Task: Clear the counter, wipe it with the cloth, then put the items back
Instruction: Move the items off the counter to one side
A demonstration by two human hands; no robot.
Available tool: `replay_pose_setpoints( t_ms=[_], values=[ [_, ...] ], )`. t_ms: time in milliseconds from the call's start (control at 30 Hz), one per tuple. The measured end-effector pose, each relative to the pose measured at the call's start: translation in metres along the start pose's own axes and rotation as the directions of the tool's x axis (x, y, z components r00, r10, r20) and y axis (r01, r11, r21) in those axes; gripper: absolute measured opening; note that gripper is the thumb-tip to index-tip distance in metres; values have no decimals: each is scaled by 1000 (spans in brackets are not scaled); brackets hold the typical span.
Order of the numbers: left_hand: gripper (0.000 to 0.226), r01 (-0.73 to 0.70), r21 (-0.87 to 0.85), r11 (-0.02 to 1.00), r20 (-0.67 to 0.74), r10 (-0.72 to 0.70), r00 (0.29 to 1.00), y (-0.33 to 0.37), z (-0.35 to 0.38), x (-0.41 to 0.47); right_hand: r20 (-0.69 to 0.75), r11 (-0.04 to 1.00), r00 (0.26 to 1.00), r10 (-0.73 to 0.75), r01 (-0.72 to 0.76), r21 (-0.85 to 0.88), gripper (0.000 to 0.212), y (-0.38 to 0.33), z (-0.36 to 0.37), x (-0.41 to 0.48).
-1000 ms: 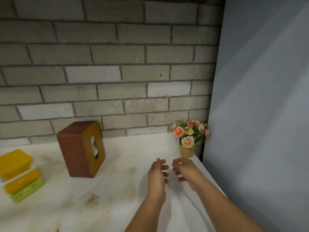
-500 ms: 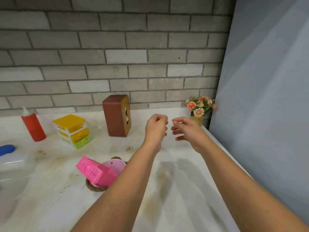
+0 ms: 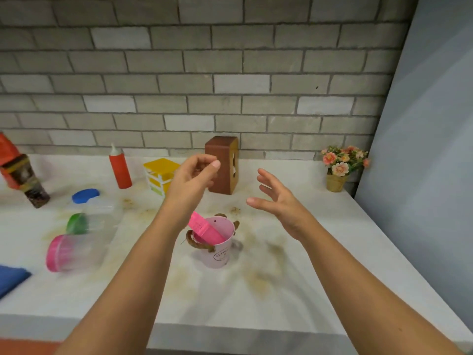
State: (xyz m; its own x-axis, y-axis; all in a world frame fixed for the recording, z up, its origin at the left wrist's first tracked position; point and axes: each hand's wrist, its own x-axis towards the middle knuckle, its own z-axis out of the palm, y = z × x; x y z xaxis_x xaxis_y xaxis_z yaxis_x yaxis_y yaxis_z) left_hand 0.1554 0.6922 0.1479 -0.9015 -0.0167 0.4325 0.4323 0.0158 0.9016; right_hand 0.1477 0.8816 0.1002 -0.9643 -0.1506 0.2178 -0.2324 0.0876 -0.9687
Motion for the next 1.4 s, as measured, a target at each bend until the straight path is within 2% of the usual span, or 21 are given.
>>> replay_pose_setpoints(
  t_ms=[167, 267, 333, 467, 600, 700, 833, 1100, 1400],
  values=[
    [11, -27, -1, 1000, -225, 26, 974, -27, -40, -19, 31, 997, 996, 80, -80, 12, 89, 30, 24, -2],
    [17, 37, -63, 997, -363, -57, 930, -50, -58, -27, 12, 989, 990, 142, -142, 35, 95, 48, 34, -5],
    [18, 111, -114, 987, -392, -147, 908, -69, -68, -29, 4, 981, 982, 189, -189, 53, 97, 59, 41, -7],
    [8, 304, -125, 944, -283, -328, 901, -108, -77, -33, -4, 966, 967, 255, -255, 43, 96, 75, 53, -8],
    [24, 509, -146, 849, -92, -523, 847, -137, -74, -36, 5, 946, 946, 324, -324, 16, 109, 84, 59, -9],
    [30, 605, -156, 781, 27, -609, 793, -142, -65, -39, 3, 936, 936, 352, -351, -14, 112, 87, 62, -9],
    [30, 615, -149, 775, 117, -603, 789, -141, -60, -44, -13, 935, 935, 356, -355, 9, 102, 90, 67, -8],
    [30, 612, -211, 762, 140, -596, 791, -139, -58, -40, -26, 935, 935, 353, -353, 26, 92, 92, 74, -8],
    [28, 571, -234, 787, 148, -551, 821, -133, -53, -19, -76, 951, 948, 309, -306, 40, 99, 81, 69, 4]
  ],
)
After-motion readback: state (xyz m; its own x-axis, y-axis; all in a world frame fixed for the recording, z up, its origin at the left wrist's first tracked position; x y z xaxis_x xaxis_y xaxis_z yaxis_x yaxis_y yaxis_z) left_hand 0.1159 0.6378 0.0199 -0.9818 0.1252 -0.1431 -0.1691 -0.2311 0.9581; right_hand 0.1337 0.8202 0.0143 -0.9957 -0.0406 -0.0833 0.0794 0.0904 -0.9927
